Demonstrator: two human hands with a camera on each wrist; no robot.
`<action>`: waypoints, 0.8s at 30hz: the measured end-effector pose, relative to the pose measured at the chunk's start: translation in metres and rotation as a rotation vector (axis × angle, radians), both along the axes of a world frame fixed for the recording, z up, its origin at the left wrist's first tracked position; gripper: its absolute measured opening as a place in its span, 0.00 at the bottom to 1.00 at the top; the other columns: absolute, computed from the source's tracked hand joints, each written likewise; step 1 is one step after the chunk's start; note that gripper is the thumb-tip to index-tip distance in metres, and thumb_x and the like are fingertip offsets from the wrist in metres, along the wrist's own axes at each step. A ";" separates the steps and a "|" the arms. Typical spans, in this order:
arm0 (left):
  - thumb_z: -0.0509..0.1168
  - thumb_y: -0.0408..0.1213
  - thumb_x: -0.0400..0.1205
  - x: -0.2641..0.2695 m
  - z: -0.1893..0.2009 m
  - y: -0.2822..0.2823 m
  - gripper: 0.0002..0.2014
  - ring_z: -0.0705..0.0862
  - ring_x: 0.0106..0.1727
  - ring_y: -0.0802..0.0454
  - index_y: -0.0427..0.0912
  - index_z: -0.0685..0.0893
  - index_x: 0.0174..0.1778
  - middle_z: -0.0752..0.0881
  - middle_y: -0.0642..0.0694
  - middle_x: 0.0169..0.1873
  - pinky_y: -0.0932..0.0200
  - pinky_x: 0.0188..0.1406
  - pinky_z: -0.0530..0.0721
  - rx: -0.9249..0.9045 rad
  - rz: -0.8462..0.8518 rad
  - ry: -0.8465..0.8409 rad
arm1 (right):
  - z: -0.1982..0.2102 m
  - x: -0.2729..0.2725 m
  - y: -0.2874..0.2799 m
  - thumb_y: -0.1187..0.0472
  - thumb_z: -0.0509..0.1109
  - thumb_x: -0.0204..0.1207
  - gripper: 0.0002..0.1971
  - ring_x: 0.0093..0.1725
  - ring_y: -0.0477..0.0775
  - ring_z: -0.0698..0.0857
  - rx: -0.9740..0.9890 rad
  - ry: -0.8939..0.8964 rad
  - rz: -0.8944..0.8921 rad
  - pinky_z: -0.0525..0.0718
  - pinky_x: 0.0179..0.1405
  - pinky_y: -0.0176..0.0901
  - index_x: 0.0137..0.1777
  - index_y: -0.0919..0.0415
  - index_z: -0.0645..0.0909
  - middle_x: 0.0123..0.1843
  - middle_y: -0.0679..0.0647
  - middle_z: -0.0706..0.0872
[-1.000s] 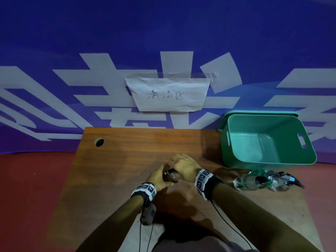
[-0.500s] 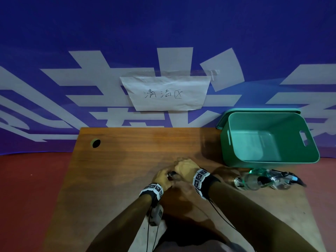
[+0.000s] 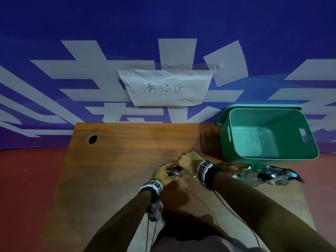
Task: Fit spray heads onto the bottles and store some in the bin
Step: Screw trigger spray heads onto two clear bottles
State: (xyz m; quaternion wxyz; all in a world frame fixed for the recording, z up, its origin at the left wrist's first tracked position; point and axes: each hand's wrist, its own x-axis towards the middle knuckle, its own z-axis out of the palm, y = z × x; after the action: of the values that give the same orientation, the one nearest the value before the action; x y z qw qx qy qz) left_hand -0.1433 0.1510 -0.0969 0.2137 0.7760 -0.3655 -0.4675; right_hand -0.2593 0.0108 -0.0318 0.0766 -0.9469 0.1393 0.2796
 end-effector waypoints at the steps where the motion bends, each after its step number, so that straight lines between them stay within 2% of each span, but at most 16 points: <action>1: 0.77 0.60 0.62 0.000 0.000 0.001 0.36 0.87 0.58 0.55 0.72 0.79 0.70 0.89 0.63 0.58 0.48 0.60 0.87 -0.002 0.004 0.003 | -0.006 -0.006 -0.002 0.50 0.67 0.79 0.10 0.47 0.56 0.85 0.030 -0.003 -0.040 0.83 0.49 0.46 0.53 0.51 0.85 0.49 0.51 0.87; 3: 0.80 0.53 0.67 -0.001 -0.002 0.003 0.34 0.88 0.56 0.56 0.71 0.80 0.70 0.89 0.64 0.54 0.51 0.58 0.88 -0.002 0.022 0.013 | -0.022 -0.023 -0.004 0.50 0.69 0.75 0.07 0.46 0.54 0.86 0.094 0.022 -0.177 0.80 0.44 0.41 0.51 0.45 0.81 0.46 0.48 0.83; 4: 0.81 0.51 0.67 -0.001 -0.005 0.004 0.34 0.89 0.55 0.57 0.71 0.80 0.71 0.90 0.65 0.53 0.52 0.58 0.89 -0.011 0.035 0.020 | -0.056 -0.033 -0.010 0.52 0.72 0.71 0.07 0.40 0.52 0.83 0.083 0.038 -0.195 0.77 0.39 0.39 0.45 0.44 0.77 0.40 0.45 0.79; 5: 0.81 0.50 0.67 -0.001 -0.008 0.006 0.35 0.89 0.55 0.58 0.71 0.79 0.71 0.90 0.65 0.53 0.53 0.57 0.89 -0.020 0.047 0.028 | -0.082 -0.041 -0.013 0.53 0.74 0.66 0.11 0.35 0.50 0.80 0.110 0.015 -0.188 0.75 0.36 0.38 0.42 0.44 0.74 0.37 0.44 0.75; 6: 0.81 0.50 0.67 -0.001 -0.009 0.007 0.35 0.90 0.56 0.59 0.71 0.79 0.72 0.90 0.64 0.55 0.54 0.57 0.89 -0.025 0.054 0.032 | -0.098 -0.046 -0.014 0.52 0.76 0.64 0.14 0.35 0.48 0.79 0.129 0.096 -0.227 0.77 0.36 0.38 0.45 0.43 0.74 0.38 0.43 0.74; 8: 0.81 0.47 0.69 -0.002 -0.011 0.007 0.36 0.88 0.58 0.59 0.68 0.80 0.74 0.89 0.63 0.58 0.61 0.55 0.87 -0.032 0.059 0.027 | -0.075 -0.041 -0.013 0.48 0.76 0.63 0.18 0.36 0.46 0.80 0.235 0.123 -0.276 0.80 0.37 0.38 0.48 0.38 0.72 0.41 0.42 0.75; 9: 0.82 0.45 0.70 -0.002 -0.012 0.008 0.36 0.87 0.58 0.60 0.66 0.79 0.75 0.88 0.63 0.59 0.66 0.53 0.84 -0.035 0.057 0.026 | -0.104 -0.049 -0.015 0.50 0.77 0.61 0.17 0.33 0.45 0.79 0.194 0.032 -0.241 0.77 0.33 0.38 0.43 0.39 0.70 0.36 0.42 0.73; 10: 0.82 0.45 0.71 -0.002 -0.011 0.008 0.37 0.86 0.58 0.61 0.64 0.79 0.76 0.88 0.62 0.60 0.71 0.51 0.81 -0.033 0.058 0.029 | -0.094 -0.048 -0.012 0.52 0.79 0.58 0.20 0.29 0.46 0.78 0.186 -0.008 -0.266 0.73 0.30 0.36 0.37 0.41 0.68 0.32 0.43 0.71; 12: 0.83 0.46 0.70 -0.002 -0.013 0.008 0.36 0.86 0.55 0.61 0.61 0.80 0.76 0.88 0.61 0.57 0.79 0.44 0.78 -0.033 0.070 0.045 | -0.003 -0.037 0.001 0.54 0.82 0.57 0.21 0.28 0.51 0.77 0.199 0.070 -0.309 0.72 0.29 0.39 0.35 0.47 0.68 0.32 0.46 0.76; 14: 0.84 0.47 0.70 -0.003 -0.014 0.008 0.34 0.87 0.49 0.61 0.60 0.82 0.72 0.89 0.60 0.51 0.81 0.37 0.78 -0.031 0.090 0.056 | 0.031 -0.038 0.010 0.57 0.76 0.70 0.12 0.36 0.58 0.79 0.255 0.003 -0.314 0.76 0.38 0.45 0.39 0.49 0.73 0.43 0.53 0.86; 15: 0.84 0.48 0.69 -0.003 -0.015 0.009 0.33 0.87 0.49 0.61 0.60 0.84 0.71 0.90 0.60 0.50 0.79 0.38 0.79 -0.033 0.104 0.055 | 0.049 -0.036 0.014 0.59 0.72 0.76 0.04 0.40 0.62 0.81 0.271 -0.069 -0.265 0.77 0.44 0.47 0.44 0.53 0.78 0.49 0.59 0.87; 16: 0.84 0.49 0.68 -0.004 -0.016 0.008 0.32 0.89 0.51 0.60 0.60 0.85 0.70 0.91 0.61 0.51 0.75 0.42 0.81 -0.037 0.119 0.053 | 0.052 -0.035 0.013 0.59 0.68 0.81 0.04 0.47 0.65 0.83 0.280 -0.087 -0.279 0.78 0.50 0.49 0.52 0.57 0.82 0.54 0.63 0.87; 17: 0.85 0.49 0.67 -0.005 -0.018 0.008 0.33 0.90 0.54 0.60 0.60 0.85 0.70 0.91 0.61 0.52 0.71 0.46 0.84 -0.042 0.135 0.052 | 0.053 -0.036 0.013 0.58 0.66 0.84 0.11 0.54 0.66 0.84 0.298 -0.117 -0.321 0.78 0.57 0.50 0.61 0.60 0.82 0.59 0.64 0.86; 19: 0.84 0.49 0.65 -0.006 -0.023 0.008 0.34 0.90 0.56 0.60 0.61 0.86 0.69 0.92 0.63 0.53 0.64 0.52 0.87 -0.044 0.170 0.060 | 0.053 -0.036 0.014 0.55 0.63 0.87 0.19 0.64 0.65 0.82 0.296 -0.152 -0.304 0.75 0.69 0.52 0.73 0.61 0.78 0.67 0.63 0.83; 21: 0.84 0.49 0.64 -0.006 -0.025 0.008 0.33 0.90 0.56 0.62 0.61 0.87 0.68 0.92 0.64 0.52 0.60 0.54 0.89 -0.039 0.180 0.053 | 0.047 -0.032 0.014 0.50 0.64 0.86 0.23 0.67 0.64 0.81 0.304 -0.129 -0.326 0.74 0.69 0.50 0.78 0.59 0.75 0.69 0.60 0.83; 24: 0.85 0.46 0.65 -0.007 -0.025 0.008 0.33 0.90 0.55 0.62 0.59 0.87 0.69 0.92 0.63 0.52 0.65 0.52 0.88 -0.043 0.183 0.058 | 0.041 -0.027 0.015 0.48 0.64 0.85 0.23 0.65 0.64 0.83 0.266 -0.083 -0.321 0.77 0.65 0.49 0.77 0.55 0.75 0.66 0.59 0.85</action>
State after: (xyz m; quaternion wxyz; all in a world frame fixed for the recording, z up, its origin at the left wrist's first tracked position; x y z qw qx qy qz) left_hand -0.1507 0.1589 -0.1223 0.2825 0.7876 -0.2965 -0.4603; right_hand -0.2866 0.0260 0.0094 0.2501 -0.9048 0.2468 0.2405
